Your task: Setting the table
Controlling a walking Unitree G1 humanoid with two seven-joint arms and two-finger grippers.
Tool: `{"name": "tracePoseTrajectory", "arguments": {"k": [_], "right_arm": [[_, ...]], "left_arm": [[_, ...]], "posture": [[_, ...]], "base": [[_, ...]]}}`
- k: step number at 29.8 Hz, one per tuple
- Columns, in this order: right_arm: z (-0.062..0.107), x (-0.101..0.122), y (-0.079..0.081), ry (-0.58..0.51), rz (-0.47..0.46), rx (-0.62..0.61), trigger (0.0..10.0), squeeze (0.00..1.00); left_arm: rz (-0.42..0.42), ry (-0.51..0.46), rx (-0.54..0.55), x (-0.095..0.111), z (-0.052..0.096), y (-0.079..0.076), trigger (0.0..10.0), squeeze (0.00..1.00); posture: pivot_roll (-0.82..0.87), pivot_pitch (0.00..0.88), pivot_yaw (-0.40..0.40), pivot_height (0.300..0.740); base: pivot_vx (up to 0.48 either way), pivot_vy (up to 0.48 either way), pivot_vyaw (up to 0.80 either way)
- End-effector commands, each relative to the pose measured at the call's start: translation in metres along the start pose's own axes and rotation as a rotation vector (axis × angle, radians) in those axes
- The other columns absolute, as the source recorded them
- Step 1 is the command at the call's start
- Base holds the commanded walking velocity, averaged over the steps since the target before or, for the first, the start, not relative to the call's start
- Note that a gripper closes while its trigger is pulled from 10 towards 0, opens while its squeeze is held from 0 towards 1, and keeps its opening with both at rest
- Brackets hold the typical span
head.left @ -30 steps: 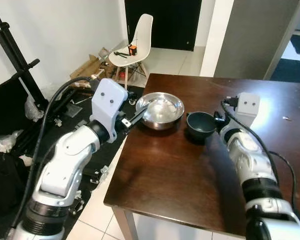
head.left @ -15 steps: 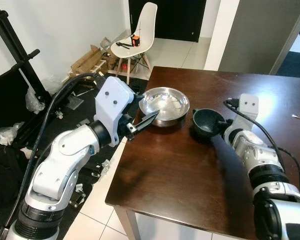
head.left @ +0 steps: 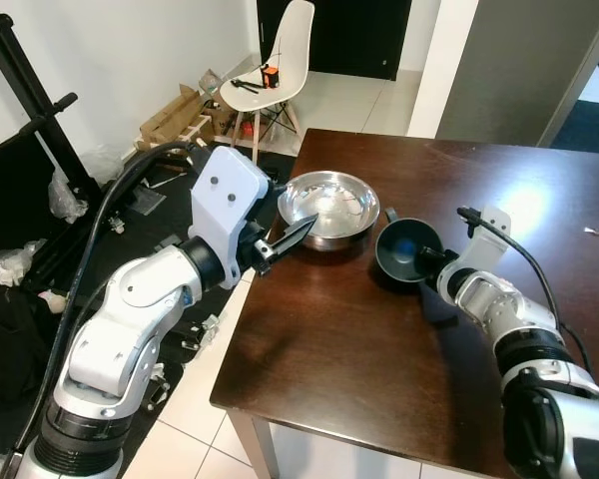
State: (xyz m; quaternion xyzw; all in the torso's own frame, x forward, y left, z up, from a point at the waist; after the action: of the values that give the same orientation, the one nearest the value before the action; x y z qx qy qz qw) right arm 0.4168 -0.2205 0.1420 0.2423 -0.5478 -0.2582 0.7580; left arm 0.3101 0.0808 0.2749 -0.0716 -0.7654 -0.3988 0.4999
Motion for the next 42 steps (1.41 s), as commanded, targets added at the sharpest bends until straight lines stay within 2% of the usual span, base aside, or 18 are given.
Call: {"name": "tracePoseTrajectory", "arguments": {"k": [1,10,12,13,14,15,16,17,18,20,21,22,25,26,27,31,33,42], "right_arm": [[0.0,0.008,0.004,-0.032,-0.016,0.026,0.0,0.0],[0.014,0.038,0.025,-0.198,0.007,0.142,0.0,0.0],[0.032,0.043,0.043,-0.276,0.043,0.228,0.0,0.0],[0.032,0.043,0.043,-0.276,0.043,0.228,0.0,0.0],[0.04,0.043,0.05,-0.304,0.054,0.259,0.0,0.0],[0.054,0.039,0.058,-0.334,0.075,0.297,0.9,0.0],[0.065,0.033,0.064,-0.354,0.084,0.322,3.9,0.0],[0.074,0.026,0.068,-0.365,0.086,0.339,10.0,0.0],[0.074,0.026,0.068,-0.365,0.086,0.339,10.0,0.0],[0.094,0.005,0.071,-0.387,0.122,0.341,10.0,0.0],[0.094,0.005,0.071,-0.387,0.122,0.341,10.0,0.0],[0.112,-0.016,0.071,-0.414,0.167,0.318,10.0,0.0],[0.126,-0.034,0.07,-0.419,0.253,0.306,10.0,0.0],[0.126,-0.034,0.07,-0.419,0.253,0.306,10.0,0.0],[0.135,-0.044,0.069,-0.409,0.275,0.299,10.0,0.0],[0.143,-0.051,0.065,-0.383,0.305,0.281,10.0,0.0],[0.142,-0.05,0.064,-0.379,0.312,0.277,10.0,0.0],[0.135,-0.044,0.064,-0.394,0.353,0.257,10.0,0.0]], "left_arm": [[-0.001,0.003,0.011,0.001,0.0,0.001,10.0,0.0],[0.027,0.013,0.056,-0.006,-0.002,-0.003,10.0,0.0],[0.04,0.043,0.106,-0.013,0.001,-0.001,10.0,0.0],[0.04,0.043,0.106,-0.013,0.001,-0.001,10.0,0.0],[0.046,0.058,0.128,-0.017,0.002,0.0,10.0,0.0],[0.071,0.076,0.16,-0.022,0.005,0.002,10.0,0.0],[0.09,0.091,0.182,-0.026,0.008,0.002,10.0,0.0],[0.106,0.102,0.198,-0.029,0.011,0.002,10.0,0.0],[0.106,0.102,0.198,-0.029,0.011,0.002,10.0,0.0],[0.138,0.139,0.246,-0.038,0.018,0.002,10.0,0.0],[0.138,0.139,0.246,-0.038,0.018,0.002,10.0,0.0],[0.151,0.183,0.283,-0.047,0.027,0.001,10.0,0.0],[0.184,0.219,0.326,-0.055,0.038,-0.001,10.0,0.0],[0.184,0.219,0.326,-0.055,0.038,-0.001,10.0,0.0],[0.19,0.262,0.357,-0.064,0.049,-0.004,10.0,0.0],[0.192,0.322,0.384,-0.077,0.064,-0.01,10.0,0.0],[0.193,0.332,0.39,-0.081,0.065,-0.012,10.0,0.0],[0.215,0.316,0.453,-0.082,0.057,-0.01,10.0,0.0]], "posture": [[0.06,0.065,0.107,0.74],[0.03,0.038,0.098,0.74],[0.02,0.029,0.097,0.74],[0.02,0.029,0.097,0.74],[0.02,0.028,0.096,0.74],[0.01,0.023,0.096,0.74],[0.0,0.021,0.097,0.74],[0.0,0.02,0.098,0.74],[0.0,0.02,0.098,0.74],[-0.02,0.012,0.103,0.74],[-0.02,0.012,0.103,0.74],[-0.04,0.008,0.109,0.74],[-0.06,0.0,0.116,0.74],[-0.06,0.0,0.116,0.74],[-0.07,0.0,0.117,0.74],[-0.08,0.0,0.107,0.74],[-0.08,0.0,0.098,0.74],[-0.07,0.0,0.073,0.74]], "base": [[0.0,0.0,0.0],[0.0,0.0,0.0],[0.0,0.0,0.0],[0.0,0.0,0.0],[0.0,0.0,0.0],[0.0,0.0,0.0],[0.0,0.0,0.0],[0.0,0.0,0.0],[0.0,0.0,0.0],[0.0,0.0,0.0],[0.0,0.0,0.0],[0.0,0.0,0.0],[0.0,0.0,0.0],[0.0,0.0,0.0],[0.0,0.0,0.0],[0.0,0.0,0.0],[0.0,0.0,0.0],[0.0,0.0,0.0]]}}
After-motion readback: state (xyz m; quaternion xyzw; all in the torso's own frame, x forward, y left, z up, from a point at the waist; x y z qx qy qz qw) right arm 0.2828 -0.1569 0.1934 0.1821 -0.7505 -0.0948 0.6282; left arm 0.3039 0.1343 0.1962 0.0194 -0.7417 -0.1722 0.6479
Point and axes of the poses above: a point about 5 cm out from each wrist's last joint towards the gripper, its own z axis pointing back from the gripper into the wrist, its own x axis along the axis of the wrist's last joint, y = z × x, the point moved 3 cm from there along -z, pointing out of the wrist towards the gripper, and after that the axes turned 14 degrees about -z, right-handed, at the moved point
